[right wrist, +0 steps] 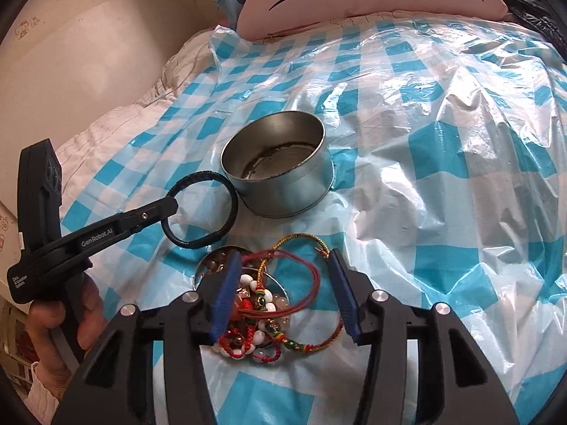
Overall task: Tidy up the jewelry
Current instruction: 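Carry both items over the silver tin and open both tools to drop them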
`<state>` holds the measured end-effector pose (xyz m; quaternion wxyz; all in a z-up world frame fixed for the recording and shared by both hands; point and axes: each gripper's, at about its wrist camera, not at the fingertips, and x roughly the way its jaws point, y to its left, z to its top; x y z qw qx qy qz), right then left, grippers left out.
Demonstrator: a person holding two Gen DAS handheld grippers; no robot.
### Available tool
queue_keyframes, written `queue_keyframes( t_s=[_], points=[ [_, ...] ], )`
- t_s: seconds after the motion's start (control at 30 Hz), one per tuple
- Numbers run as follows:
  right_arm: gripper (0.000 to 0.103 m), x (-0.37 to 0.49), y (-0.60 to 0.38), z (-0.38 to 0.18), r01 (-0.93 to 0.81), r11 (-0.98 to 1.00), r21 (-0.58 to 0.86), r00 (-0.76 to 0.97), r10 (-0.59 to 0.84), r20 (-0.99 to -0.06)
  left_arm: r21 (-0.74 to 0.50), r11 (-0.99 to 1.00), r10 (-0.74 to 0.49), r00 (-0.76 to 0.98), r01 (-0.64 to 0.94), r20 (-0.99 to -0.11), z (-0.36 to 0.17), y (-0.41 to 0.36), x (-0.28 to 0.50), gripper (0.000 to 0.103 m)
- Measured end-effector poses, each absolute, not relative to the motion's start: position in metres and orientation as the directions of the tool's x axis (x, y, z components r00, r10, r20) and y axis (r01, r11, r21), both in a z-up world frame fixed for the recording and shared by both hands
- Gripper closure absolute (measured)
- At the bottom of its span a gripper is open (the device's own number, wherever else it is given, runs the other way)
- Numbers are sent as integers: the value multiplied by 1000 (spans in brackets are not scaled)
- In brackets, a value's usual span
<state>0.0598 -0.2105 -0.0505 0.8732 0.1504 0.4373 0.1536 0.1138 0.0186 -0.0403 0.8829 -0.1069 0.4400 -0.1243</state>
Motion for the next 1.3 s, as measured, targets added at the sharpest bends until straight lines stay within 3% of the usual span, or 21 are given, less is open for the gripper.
queue_keyframes(
  t_s=[0.1,0.2,0.23,0.27,0.3,0.37,0.53,0.6,0.67,0.83,0.97,1.17,1.3],
  points=[
    [72,60,-208,-50,-167,883,438,550,452,-702,-298,946,-313,581,125,-751,-40,19,114,94],
    [76,61,-209,-50,-163,871,464,546,471,-693,-297,947,-312,580,124,-753,-42,19,115,94],
    [70,60,-210,-48,-176,853,491,546,500,-672,-297,947,-312,579,123,-753,-42,19,115,94],
    [55,59,-209,-45,-191,847,496,553,511,-659,-297,947,-312,578,123,-754,-42,19,115,94],
    [51,56,-206,-41,-213,848,486,560,514,-650,-296,947,-311,576,122,-756,-43,19,115,94],
    [51,53,-192,-36,-275,843,463,546,533,-646,-294,948,-309,575,122,-757,-44,20,116,94],
    [52,56,-146,-46,-371,882,292,496,454,-740,-292,948,-309,574,124,-759,-44,20,116,94],
    [65,59,-143,-53,-362,892,272,479,428,-767,-293,948,-309,574,123,-758,-45,20,116,94],
    [89,58,-151,-52,-351,888,296,486,443,-753,-294,948,-309,575,123,-758,-45,20,116,94],
    [90,56,-173,-43,-333,845,418,517,534,-669,-301,944,-322,585,136,-745,-41,18,114,94],
    [90,46,-196,-19,-383,747,543,573,654,-494,-326,932,-352,596,156,-722,-34,20,109,94],
    [90,46,-231,-8,-371,633,680,636,707,-311,-367,911,-402,610,190,-682,-14,21,104,94],
    [90,60,-248,-6,-314,614,724,674,681,-285,-397,895,-434,611,205,-662,-3,17,109,94]
  ],
)
